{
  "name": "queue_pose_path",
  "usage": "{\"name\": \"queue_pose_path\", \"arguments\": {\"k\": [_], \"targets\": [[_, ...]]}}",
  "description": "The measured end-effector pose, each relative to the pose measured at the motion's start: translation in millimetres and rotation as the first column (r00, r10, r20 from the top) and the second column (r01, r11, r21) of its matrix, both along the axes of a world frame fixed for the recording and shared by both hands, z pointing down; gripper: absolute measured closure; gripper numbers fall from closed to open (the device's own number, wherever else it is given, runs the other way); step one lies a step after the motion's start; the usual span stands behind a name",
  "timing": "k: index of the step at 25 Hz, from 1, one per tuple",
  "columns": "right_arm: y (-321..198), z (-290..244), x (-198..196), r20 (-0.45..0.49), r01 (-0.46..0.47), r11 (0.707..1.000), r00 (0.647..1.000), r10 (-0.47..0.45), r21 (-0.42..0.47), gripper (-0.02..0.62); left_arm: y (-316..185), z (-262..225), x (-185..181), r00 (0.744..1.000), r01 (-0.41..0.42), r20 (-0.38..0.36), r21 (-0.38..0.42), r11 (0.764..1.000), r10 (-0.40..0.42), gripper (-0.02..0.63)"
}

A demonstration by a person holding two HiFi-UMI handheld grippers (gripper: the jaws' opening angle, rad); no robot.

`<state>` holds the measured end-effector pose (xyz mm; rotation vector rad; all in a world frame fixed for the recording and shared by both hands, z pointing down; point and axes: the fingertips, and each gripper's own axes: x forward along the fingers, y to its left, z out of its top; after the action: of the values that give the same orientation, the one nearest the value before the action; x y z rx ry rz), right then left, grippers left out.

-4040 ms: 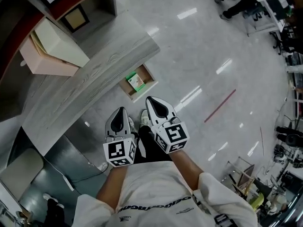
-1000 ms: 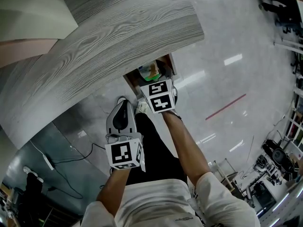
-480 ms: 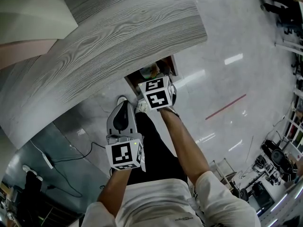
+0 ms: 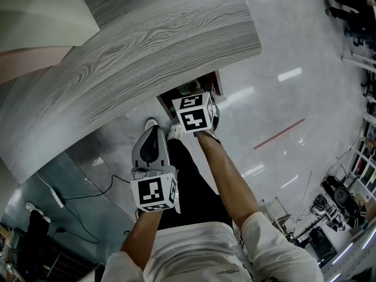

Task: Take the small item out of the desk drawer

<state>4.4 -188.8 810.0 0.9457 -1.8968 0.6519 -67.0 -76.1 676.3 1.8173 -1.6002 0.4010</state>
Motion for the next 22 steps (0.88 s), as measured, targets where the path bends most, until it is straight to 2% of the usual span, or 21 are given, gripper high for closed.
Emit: {"name": "queue_pose_path", "arguments": {"k": [5,11,22], "targets": [[1,0,-1,-0.011,0.012,1.000,1.000,-0.012,0.017,0.230,0,2,-2,1.000,-0.004,0.003,0.006,1.000,0.004,0.591],[-2,-3,2,0.052,-0.049,0.999,0.997,0.049,0.011,0.230,3,1,1,1.000,-0.015,-0.010,0.002,1.000,0.015,0.591],[8,-29,8,0.106,-0.042,0.998,0.994,0.036,0.052,0.230,10,-16,10,0.998,-0.058,-0.013,0.028,0.998,0.059,0.591]]}}
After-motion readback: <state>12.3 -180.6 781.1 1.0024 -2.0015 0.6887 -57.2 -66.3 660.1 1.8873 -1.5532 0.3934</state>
